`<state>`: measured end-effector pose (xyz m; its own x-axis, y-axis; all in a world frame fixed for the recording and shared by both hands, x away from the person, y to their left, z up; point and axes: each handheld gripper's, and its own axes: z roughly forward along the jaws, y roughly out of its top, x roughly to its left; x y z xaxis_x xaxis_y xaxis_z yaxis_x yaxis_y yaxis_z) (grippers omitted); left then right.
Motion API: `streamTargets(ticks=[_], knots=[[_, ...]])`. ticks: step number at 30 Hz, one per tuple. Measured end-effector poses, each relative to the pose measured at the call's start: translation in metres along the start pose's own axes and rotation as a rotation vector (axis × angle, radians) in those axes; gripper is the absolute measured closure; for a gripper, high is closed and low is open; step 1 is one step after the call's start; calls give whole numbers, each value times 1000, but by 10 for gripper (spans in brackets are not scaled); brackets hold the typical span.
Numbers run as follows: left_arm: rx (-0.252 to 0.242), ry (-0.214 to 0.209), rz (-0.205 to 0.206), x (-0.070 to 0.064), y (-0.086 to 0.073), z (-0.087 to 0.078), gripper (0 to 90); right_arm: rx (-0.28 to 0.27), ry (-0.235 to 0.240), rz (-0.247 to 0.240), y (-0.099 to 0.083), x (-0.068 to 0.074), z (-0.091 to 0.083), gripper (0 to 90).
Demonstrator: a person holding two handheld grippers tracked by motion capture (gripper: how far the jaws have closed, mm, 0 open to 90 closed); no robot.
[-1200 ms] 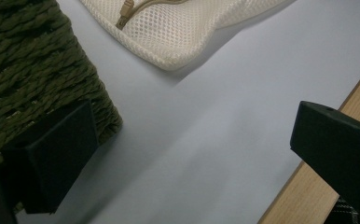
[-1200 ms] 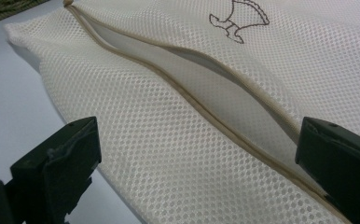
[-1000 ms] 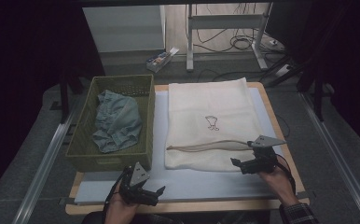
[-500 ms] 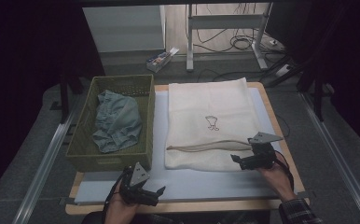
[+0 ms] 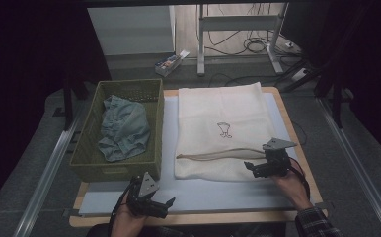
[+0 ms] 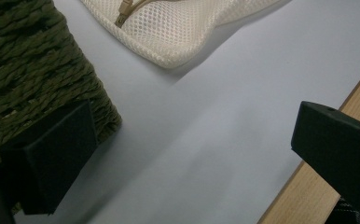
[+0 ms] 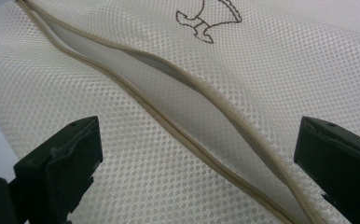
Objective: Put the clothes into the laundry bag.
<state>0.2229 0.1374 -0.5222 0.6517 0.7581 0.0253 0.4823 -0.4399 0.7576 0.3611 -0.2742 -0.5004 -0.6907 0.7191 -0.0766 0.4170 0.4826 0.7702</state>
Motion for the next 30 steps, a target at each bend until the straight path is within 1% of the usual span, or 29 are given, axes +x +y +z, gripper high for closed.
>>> streamTargets(ticks=[3, 5, 10, 15, 19, 21, 28, 30], knots=[[3, 1, 2, 0, 0, 0, 0, -1, -5, 1, 0, -1, 1, 10], [5, 2, 5, 0, 0, 1, 0, 10, -15, 5, -1, -2, 4, 7], [9, 3, 8, -1, 0, 1, 0, 20, -21, 6, 0, -3, 7, 6], [11, 5, 10, -1, 0, 1, 0, 16, -28, 17, 2, -4, 12, 4], [12, 7, 12, -1, 0, 1, 0, 27, -29, 28, 3, -6, 15, 1], [16, 8, 17, -1, 0, 1, 0, 31, -34, 41, 3, -7, 16, 1], [21, 9, 20, -1, 0, 1, 0, 30, -64, 56, 5, -9, 21, 1], [22, 9, 21, -1, 0, 2, 0, 32, -74, 54, 6, -10, 23, 2]])
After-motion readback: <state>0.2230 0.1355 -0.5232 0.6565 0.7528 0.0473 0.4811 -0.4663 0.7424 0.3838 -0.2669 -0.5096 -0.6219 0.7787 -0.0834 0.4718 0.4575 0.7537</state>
